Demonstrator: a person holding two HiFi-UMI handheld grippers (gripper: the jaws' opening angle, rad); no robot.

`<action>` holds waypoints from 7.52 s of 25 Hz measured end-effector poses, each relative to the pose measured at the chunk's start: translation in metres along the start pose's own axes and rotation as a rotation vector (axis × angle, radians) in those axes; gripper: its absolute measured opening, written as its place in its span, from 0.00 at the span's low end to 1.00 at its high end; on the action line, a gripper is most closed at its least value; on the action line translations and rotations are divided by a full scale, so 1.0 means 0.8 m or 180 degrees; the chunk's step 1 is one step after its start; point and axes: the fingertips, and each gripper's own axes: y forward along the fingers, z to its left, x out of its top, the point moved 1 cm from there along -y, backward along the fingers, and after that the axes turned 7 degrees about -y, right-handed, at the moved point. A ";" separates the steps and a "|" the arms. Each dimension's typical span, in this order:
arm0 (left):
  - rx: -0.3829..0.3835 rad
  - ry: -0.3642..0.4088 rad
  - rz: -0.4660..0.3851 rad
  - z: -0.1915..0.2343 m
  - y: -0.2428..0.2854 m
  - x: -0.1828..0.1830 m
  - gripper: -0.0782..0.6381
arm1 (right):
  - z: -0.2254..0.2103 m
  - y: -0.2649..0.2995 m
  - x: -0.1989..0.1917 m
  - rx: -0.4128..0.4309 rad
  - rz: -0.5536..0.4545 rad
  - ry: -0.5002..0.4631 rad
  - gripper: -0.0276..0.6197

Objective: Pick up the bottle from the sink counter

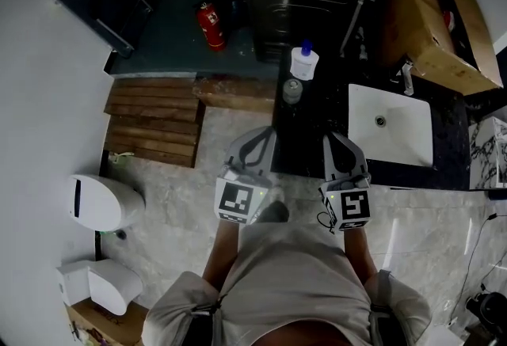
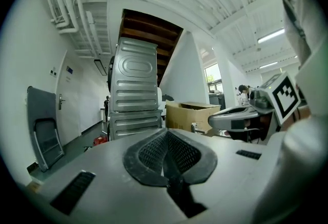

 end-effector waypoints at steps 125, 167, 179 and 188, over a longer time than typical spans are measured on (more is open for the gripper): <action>-0.0620 -0.0197 0.1449 0.067 0.276 -0.300 0.56 | -0.034 0.145 -0.230 0.0377 0.1109 0.0246 0.04; -0.0653 -0.0112 0.0647 0.030 0.144 -0.045 0.56 | -0.046 0.091 -0.032 0.0072 0.0124 -0.0284 0.04; -0.0678 -0.0072 0.0565 0.022 0.132 -0.025 0.56 | -0.036 0.087 -0.020 0.0119 0.0050 -0.0179 0.04; -0.0708 -0.0042 0.0491 0.018 0.127 -0.010 0.56 | -0.038 0.085 -0.009 0.0105 0.0025 -0.0190 0.03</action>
